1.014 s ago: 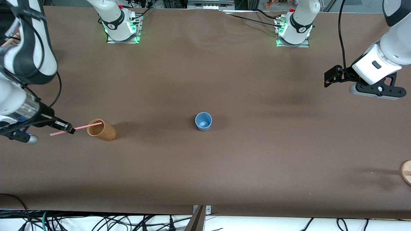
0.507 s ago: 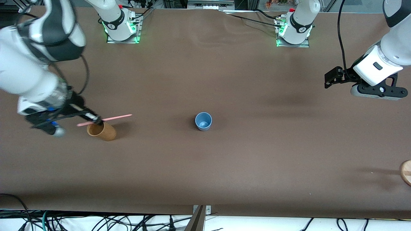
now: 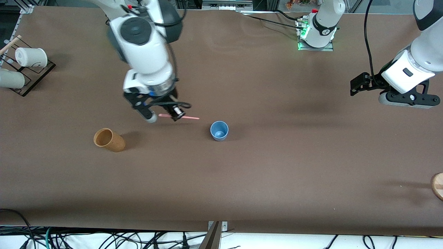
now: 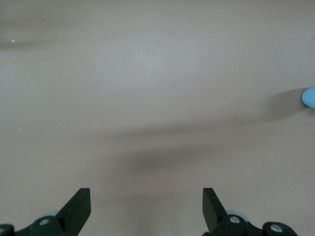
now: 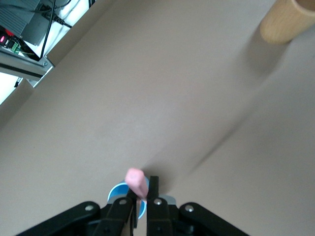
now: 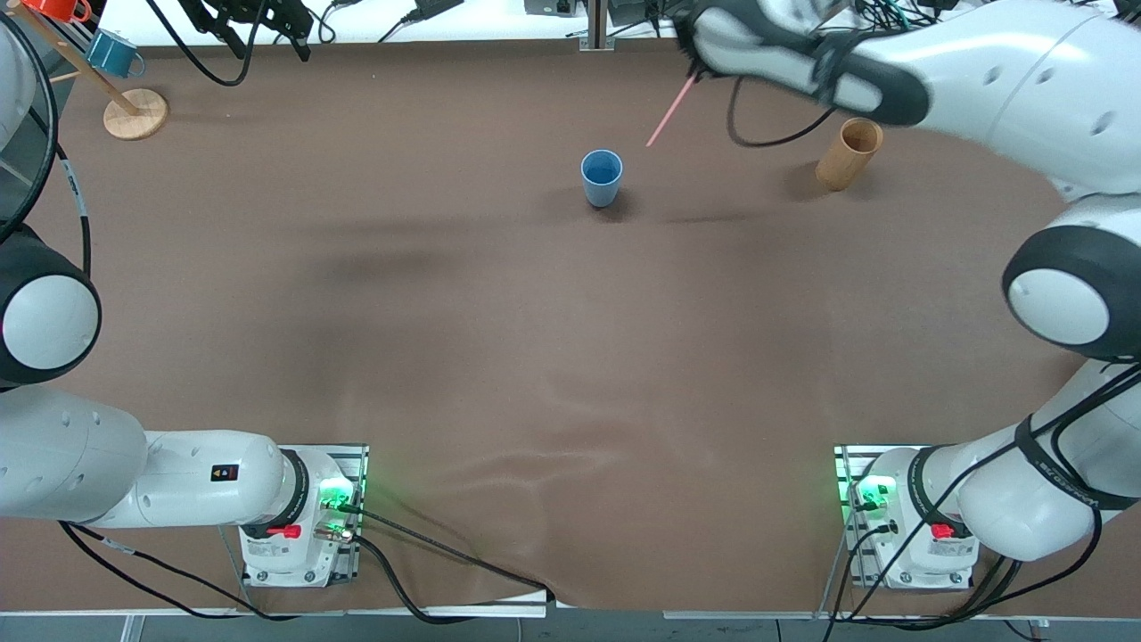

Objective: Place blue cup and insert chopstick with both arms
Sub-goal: 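Lower the chopstick into the blue cup and open the right gripper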

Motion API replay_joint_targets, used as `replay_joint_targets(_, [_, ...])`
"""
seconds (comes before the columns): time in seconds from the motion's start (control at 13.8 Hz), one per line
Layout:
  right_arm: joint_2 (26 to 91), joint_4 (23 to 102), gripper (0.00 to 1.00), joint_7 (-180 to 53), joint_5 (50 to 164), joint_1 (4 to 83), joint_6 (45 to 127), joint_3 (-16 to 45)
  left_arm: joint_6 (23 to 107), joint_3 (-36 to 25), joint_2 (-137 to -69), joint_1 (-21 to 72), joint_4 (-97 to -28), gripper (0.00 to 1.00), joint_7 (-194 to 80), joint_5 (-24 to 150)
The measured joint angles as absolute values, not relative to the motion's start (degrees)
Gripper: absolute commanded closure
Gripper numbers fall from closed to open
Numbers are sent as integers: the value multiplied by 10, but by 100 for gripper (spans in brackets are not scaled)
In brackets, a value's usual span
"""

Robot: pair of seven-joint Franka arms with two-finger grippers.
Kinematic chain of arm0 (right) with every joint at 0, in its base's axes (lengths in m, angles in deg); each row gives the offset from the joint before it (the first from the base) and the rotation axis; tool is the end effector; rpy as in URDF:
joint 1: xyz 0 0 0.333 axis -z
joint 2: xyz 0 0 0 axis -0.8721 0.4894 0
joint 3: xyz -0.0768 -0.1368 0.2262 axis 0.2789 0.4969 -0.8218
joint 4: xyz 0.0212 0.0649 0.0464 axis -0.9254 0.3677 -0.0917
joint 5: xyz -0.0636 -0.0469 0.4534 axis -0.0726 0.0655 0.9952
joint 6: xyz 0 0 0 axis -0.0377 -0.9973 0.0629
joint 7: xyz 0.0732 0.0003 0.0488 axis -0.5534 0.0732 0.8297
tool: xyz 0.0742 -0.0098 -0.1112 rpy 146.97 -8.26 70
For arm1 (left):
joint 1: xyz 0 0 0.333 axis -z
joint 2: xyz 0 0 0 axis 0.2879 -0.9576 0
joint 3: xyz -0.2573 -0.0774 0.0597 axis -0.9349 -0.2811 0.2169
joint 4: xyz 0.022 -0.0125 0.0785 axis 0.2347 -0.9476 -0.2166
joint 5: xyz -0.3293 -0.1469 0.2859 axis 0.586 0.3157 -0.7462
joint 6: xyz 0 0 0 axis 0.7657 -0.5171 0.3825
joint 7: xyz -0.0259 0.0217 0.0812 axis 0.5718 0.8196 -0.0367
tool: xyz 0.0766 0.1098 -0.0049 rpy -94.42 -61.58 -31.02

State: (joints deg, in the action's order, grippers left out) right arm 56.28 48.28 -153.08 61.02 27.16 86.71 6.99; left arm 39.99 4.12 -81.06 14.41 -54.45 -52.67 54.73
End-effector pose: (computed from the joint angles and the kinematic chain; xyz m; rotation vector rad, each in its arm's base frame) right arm 0.6142 0.4234 0.3963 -2.8051 1.1770 -0.3135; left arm 0.6334 -0.0705 0.5063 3.1209 -0.1232 -0.0955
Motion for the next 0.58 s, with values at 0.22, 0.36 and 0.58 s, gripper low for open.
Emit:
replay_joint_targets(0.22, [598, 483, 100, -1649, 539, 226, 900, 70, 400, 41, -811, 144, -545, 0, -527, 547])
replay_joint_targets(0.36, [618, 483, 100, -1693, 506, 211, 915, 71, 400, 41, -812, 144, -545, 0, -527, 547])
replay_joint_targets(0.58, [635, 482, 95, -1728, 473, 198, 920, 71, 400, 41, -813, 144, -545, 0, -527, 547])
